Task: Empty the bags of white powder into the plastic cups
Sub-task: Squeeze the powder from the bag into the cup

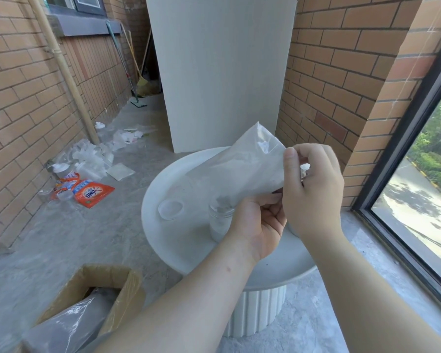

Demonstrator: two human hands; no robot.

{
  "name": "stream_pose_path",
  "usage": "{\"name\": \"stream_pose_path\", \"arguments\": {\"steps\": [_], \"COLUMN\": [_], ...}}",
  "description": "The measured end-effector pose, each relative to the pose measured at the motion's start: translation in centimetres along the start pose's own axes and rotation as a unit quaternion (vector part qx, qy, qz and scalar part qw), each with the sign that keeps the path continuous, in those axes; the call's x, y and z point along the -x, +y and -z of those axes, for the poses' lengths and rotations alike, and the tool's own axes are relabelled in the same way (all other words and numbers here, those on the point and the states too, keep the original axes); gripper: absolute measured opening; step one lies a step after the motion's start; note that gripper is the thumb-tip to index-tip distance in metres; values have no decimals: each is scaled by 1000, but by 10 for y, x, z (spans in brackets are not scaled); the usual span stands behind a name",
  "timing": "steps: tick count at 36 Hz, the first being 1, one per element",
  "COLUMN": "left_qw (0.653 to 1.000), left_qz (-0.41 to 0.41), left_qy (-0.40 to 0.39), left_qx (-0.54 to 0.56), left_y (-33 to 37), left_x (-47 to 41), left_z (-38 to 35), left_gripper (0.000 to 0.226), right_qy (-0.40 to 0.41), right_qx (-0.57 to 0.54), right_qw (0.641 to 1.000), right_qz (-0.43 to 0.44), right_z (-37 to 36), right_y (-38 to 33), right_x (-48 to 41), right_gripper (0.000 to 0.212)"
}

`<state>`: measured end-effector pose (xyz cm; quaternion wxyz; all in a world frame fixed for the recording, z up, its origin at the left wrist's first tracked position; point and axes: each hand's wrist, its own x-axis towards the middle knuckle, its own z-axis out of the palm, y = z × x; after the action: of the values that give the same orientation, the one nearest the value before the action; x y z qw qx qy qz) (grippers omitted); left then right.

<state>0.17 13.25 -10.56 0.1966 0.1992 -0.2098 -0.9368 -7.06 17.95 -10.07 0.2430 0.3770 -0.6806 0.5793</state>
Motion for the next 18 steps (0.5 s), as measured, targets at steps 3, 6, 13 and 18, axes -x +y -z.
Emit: {"name": "stream_pose_path", "arguments": {"steps": [3,6,13,18], "left_qw": [1000,1000,1000,1000], "left_qz": [0,0,-8,-10], "left_qy": [1,2,-8,-10], "left_qx": [1,-6,-19,-22], "left_y": [0,0,0,0], "left_x": [0,0,0,0], "left_z": [0,-1,0,-1], "left_gripper": [40,40,50,51], "right_qy": [2,2,5,8], "right_qx": [4,-1,2,-3], "right_qw": [1000,1000,1000,1000], "right_qz": [0,0,0,4], "right_z": [0,0,0,0], "right_y": [0,0,1,0], "right_x": [0,0,0,0], "right_gripper": [14,15,15,15]}}
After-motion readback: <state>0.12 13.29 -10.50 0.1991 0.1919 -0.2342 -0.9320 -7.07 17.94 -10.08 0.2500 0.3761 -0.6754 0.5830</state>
